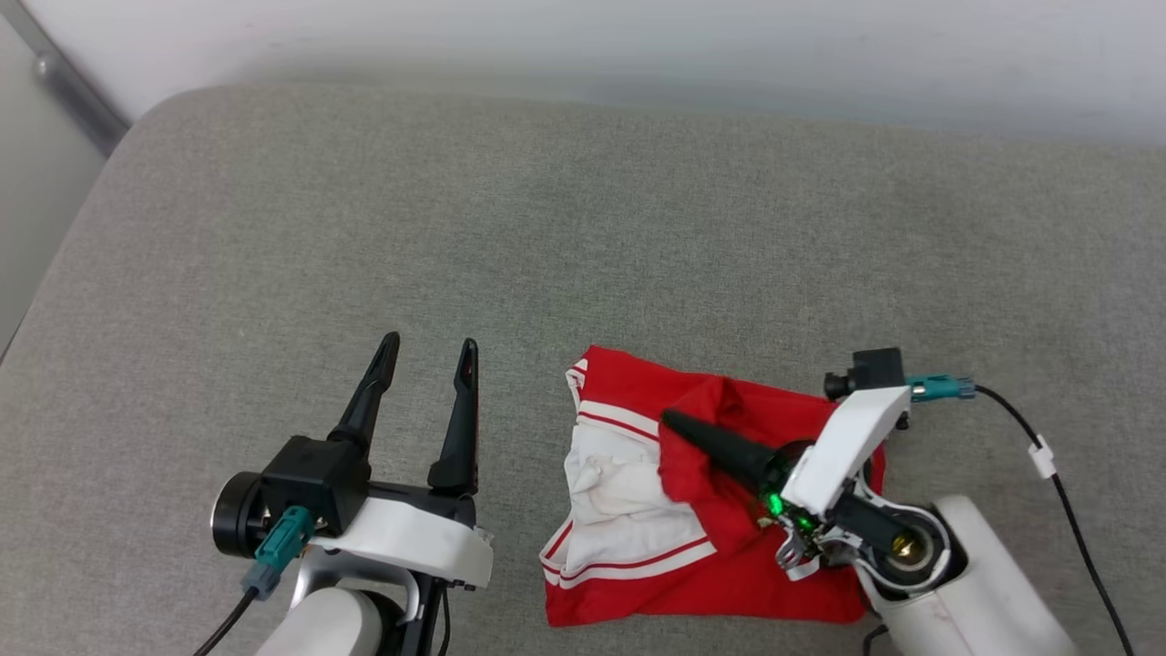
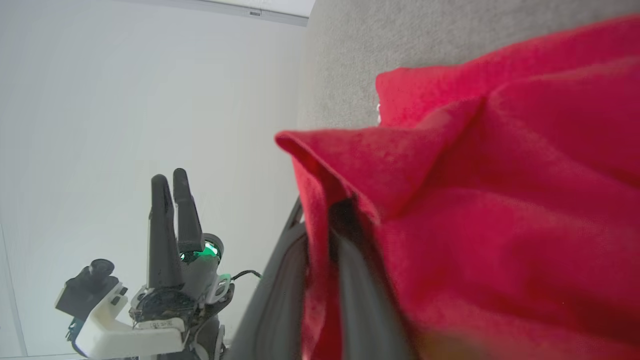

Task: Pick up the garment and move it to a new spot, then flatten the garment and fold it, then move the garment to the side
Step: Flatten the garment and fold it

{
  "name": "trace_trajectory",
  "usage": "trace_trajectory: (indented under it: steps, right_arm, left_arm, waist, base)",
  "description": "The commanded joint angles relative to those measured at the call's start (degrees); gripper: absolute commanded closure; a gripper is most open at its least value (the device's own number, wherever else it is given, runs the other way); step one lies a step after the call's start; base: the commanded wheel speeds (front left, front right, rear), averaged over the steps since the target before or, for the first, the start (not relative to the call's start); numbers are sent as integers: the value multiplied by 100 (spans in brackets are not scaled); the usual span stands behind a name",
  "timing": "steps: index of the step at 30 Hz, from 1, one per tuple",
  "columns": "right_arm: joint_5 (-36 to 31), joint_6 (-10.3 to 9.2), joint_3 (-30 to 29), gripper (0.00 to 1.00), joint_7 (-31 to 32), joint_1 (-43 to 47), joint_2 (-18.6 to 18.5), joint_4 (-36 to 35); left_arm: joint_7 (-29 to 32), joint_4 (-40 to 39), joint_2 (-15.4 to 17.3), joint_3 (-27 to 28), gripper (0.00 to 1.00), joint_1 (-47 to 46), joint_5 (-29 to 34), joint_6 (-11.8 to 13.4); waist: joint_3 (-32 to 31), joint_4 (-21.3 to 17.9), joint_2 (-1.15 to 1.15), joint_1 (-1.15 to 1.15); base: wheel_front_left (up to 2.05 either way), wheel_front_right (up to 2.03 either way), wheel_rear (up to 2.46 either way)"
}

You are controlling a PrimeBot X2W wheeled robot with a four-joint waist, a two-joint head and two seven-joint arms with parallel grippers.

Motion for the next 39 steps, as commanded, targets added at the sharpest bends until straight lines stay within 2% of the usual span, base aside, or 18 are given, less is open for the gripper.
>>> trace_trajectory:
  steps: [1,7,14,18,22,25,29,34,39]
  right_arm:
    - [-49,0,90,0,-100,-83,6,82]
    - [-34,0,464,0,-196,-252,5,22]
    - [-539,0,989,0,-522,-344,-413,-659]
    - [-1305,-1,1276,0,-1083,-349,-909,-1070]
    - [-2577,0,1385,0,-1832,-337,-1490,-1083]
    - [-3430,0,1088,0,-2326,-180,-1701,-931]
    - [-4370,-1,312,0,-2837,101,-1826,-862]
    - [-5112,0,-797,0,-3284,613,-1598,-1281]
    - [-5544,-1,-1481,0,-3511,1163,-1240,-2081]
  left_arm:
    - [-25,22,-8,-2,0,-65,13,-14]
    - [-53,89,-11,14,0,-118,-5,-37]
    - [-48,106,28,19,0,-40,-25,-1]
    - [-48,118,50,53,0,27,-44,47]
    - [-66,125,62,107,0,130,-81,111]
    - [-85,122,84,165,0,198,-94,159]
    - [-105,133,108,238,0,273,-138,209]
    - [-135,199,158,350,0,412,-199,255]
    - [-174,299,177,502,0,625,-285,319]
  waist:
    - [25,-20,0,0]
    - [20,-107,0,0]
    - [-128,-270,0,0]
    - [-234,-387,0,0]
    - [-329,-549,0,0]
    - [-395,-670,0,0]
    - [-446,-820,0,0]
    - [-525,-990,0,0]
    - [-682,-1099,0,0]
  base:
    - [0,0,0]
    - [0,0,0]
    - [0,0,0]
    - [0,0,0]
    - [0,0,0]
    - [0,0,0]
    - [0,0,0]
    - [0,0,0]
    - [0,0,0]
